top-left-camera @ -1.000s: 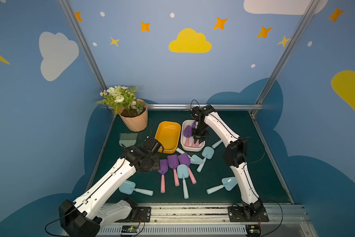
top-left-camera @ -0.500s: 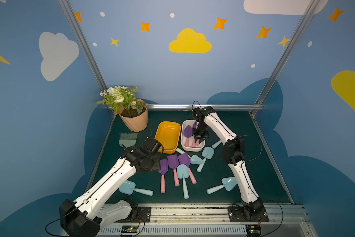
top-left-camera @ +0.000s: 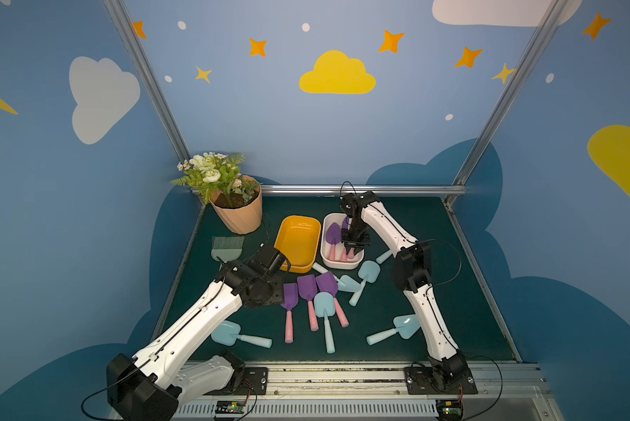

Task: Sort the small shovels by color and place them into the storage box
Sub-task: Place the shovel in the storage box.

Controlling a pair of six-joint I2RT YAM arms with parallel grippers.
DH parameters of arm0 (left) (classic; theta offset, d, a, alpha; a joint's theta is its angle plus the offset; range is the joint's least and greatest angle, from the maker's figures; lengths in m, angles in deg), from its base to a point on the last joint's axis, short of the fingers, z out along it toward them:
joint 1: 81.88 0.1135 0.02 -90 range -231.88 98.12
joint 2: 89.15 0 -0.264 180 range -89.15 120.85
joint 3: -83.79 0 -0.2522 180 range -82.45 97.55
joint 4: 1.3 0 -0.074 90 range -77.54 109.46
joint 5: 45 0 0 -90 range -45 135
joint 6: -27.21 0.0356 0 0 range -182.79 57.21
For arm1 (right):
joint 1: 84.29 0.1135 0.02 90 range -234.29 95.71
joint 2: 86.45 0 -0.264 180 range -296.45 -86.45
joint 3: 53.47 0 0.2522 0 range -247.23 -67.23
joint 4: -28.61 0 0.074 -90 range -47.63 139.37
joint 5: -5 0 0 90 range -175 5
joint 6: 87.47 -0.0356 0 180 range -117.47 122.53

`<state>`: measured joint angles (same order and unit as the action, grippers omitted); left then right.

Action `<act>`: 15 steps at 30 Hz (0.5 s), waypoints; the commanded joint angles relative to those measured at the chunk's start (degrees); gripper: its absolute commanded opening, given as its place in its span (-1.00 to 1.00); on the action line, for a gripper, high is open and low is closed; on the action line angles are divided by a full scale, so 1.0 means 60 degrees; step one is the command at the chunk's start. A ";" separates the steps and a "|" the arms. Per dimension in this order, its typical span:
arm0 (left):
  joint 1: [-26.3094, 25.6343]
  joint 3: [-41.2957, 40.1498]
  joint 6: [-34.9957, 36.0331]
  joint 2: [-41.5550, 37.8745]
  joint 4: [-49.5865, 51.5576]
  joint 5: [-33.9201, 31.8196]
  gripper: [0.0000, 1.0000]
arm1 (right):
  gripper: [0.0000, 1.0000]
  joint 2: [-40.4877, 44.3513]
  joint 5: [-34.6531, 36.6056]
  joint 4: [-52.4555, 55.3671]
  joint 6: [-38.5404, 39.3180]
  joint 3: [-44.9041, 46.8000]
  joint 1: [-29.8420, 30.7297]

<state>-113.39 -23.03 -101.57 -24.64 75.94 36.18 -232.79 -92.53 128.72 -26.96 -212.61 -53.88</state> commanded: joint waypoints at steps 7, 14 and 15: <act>0.0080 -0.0118 0.0175 -0.0019 -0.0055 -0.0003 0.07 | -1.00 -0.0343 0.0003 0.0128 -0.0151 -0.0087 -0.0147; 0.0118 -0.0114 0.0232 -0.0015 -0.0069 0.0002 0.08 | -0.96 -0.0431 0.0039 0.0184 -0.0138 0.0102 -0.0132; 0.0110 -0.0104 0.0229 -0.0014 -0.0076 0.0005 0.08 | -0.96 -0.0425 0.0046 0.0184 -0.0138 0.0144 -0.0119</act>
<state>-113.00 -23.12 -101.09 -24.64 75.38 36.20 -234.30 -92.58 128.76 -27.20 -212.39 -54.53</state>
